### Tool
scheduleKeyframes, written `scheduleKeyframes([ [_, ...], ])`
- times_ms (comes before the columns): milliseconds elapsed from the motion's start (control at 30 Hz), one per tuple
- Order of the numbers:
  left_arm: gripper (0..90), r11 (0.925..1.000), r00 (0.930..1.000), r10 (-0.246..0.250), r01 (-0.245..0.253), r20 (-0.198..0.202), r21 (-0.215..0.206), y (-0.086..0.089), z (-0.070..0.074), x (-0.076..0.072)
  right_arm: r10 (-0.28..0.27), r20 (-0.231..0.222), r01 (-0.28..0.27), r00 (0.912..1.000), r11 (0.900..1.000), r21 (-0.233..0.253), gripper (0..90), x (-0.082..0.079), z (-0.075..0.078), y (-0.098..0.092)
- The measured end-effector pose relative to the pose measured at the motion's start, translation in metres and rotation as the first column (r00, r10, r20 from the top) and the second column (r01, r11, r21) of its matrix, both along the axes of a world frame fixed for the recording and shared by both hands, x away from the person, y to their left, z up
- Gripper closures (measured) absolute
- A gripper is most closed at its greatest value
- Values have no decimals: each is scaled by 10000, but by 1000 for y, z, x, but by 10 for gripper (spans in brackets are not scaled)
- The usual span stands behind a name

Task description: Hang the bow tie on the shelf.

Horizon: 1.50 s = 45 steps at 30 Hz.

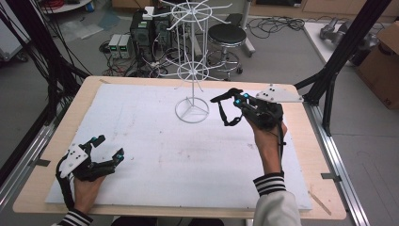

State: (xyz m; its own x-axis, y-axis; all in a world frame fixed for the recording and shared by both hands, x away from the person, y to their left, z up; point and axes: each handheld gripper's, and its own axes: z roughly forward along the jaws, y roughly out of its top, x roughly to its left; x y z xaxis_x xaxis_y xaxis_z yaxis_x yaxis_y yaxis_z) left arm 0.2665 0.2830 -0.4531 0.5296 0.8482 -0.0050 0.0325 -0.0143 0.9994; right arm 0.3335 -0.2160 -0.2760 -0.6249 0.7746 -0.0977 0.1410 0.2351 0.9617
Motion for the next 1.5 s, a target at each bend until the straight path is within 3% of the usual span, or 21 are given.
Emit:
scheduleKeyframes([
  [633,117,10000,10000,1,-1,-8,8,0,0,0,820,703,-883,9941,9919,909,883,-5,16,15],
  [1067,117,10000,10000,9,-9,-24,-36,1,0,0,1374,836,-1464,9870,9827,1134,882,16,17,42],
  [1500,117,10000,10000,4,-5,-89,-80,1,0,1,1375,614,-1437,9886,9834,1106,882,48,4,59],
])
